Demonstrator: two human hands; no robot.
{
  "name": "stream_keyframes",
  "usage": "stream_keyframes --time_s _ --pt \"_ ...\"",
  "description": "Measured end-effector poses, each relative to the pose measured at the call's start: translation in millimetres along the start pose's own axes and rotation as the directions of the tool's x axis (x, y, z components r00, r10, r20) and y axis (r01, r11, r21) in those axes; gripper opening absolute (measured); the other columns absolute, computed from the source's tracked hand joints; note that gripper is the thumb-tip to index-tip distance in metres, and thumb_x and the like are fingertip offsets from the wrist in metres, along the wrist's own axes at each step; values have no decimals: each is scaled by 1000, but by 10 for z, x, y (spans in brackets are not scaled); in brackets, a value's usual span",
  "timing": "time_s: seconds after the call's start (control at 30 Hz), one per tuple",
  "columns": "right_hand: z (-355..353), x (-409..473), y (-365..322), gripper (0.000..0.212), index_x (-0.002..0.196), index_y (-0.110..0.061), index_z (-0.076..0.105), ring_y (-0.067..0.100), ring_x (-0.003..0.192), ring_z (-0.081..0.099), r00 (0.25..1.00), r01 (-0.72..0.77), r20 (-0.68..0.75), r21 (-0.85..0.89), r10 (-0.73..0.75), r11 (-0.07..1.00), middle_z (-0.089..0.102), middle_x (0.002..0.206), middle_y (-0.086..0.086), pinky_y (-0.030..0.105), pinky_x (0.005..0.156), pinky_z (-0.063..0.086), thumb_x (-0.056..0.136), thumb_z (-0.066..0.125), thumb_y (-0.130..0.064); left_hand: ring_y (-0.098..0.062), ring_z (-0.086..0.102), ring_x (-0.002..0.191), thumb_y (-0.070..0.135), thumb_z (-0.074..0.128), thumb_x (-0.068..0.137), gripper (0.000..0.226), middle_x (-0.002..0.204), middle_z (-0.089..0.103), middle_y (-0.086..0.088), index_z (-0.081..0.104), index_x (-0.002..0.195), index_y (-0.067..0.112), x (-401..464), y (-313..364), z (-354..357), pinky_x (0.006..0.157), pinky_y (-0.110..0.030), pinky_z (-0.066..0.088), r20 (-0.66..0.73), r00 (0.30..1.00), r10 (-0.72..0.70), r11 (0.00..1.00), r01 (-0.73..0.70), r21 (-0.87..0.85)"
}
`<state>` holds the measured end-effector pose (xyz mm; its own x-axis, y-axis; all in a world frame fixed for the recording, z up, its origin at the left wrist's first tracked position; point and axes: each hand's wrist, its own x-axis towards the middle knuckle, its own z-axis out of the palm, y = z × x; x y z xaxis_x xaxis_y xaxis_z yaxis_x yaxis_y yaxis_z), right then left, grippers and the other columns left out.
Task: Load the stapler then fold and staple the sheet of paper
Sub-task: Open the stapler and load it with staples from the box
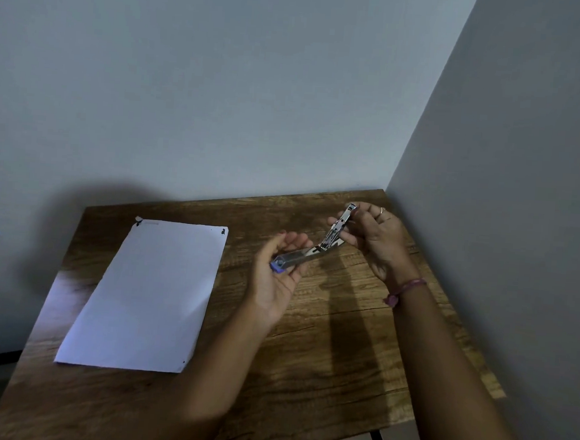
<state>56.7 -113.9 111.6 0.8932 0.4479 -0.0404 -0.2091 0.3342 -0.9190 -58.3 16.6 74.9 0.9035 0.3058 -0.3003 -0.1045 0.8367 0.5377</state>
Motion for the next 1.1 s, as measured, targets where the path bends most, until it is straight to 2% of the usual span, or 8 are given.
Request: stream_keyframes --time_s 0.1,0.2,0.3,0.47,0.63,0.77,0.9,1.1 --pt "2 -11 2 14 88 -5 64 23 77 74 994 -78 80 -11 78 997 74 78 7 22 56 58 95 52 -6 -31 69 96 28 64 85 35 112 67 -25 69 105 0 -27 -46 -49 88 -39 56 107 954 -279 959 271 82" --pt "22 -29 36 14 91 -5 66 24 80 73 985 -117 124 -33 120 993 75 84 12 23 57 59 94 52 -5 -24 73 83 27 63 86 33 102 70 -23 73 101 -1 -17 -72 20 75 -32 61 158 909 -386 922 387 24" --pt "21 -43 89 13 99 -6 65 27 83 72 987 -84 127 -90 95 992 73 91 16 26 62 59 92 55 -1 -16 73 69 16 65 80 21 84 74 -15 76 85 -1 5 -104 69 59 -23 60 75 916 -394 918 397 -29" --pt "-53 -101 105 22 105 -18 62 17 83 71 987 157 94 -409 -130 899 72 91 4 27 67 57 87 64 -5 -15 72 62 12 63 82 20 77 72 -13 68 96 -3 19 -111 15 60 -21 59 -31 928 -372 926 368 -86" --pt "-84 -169 149 19 102 -21 70 -4 84 66 903 410 260 -758 -342 507 71 93 -15 8 72 50 88 64 -11 -16 73 65 10 62 86 17 80 73 -15 72 85 -5 8 -128 28 66 -23 57 -58 928 -367 928 362 -87" --pt "-85 -155 184 20 105 -20 72 -9 86 62 882 435 310 -826 -355 358 69 97 -15 5 75 45 87 65 -14 -17 73 65 10 62 87 17 79 73 -16 69 91 -5 24 -153 41 65 -24 58 -78 928 -365 928 357 -103" --pt "-91 -143 192 18 103 -21 71 -12 83 59 913 375 271 -852 -305 365 67 94 -16 0 73 39 87 64 -17 -18 73 67 10 66 82 18 79 73 -16 68 93 -5 38 -178 15 57 -24 60 -100 923 -370 928 363 -86" --pt "-65 -153 292 13 100 -15 64 9 79 59 979 201 167 -888 -119 414 63 93 2 22 70 50 87 62 -17 -17 73 65 10 61 89 15 78 73 -16 67 96 -3 55 -263 -65 52 -23 58 -149 920 -361 932 354 -76"
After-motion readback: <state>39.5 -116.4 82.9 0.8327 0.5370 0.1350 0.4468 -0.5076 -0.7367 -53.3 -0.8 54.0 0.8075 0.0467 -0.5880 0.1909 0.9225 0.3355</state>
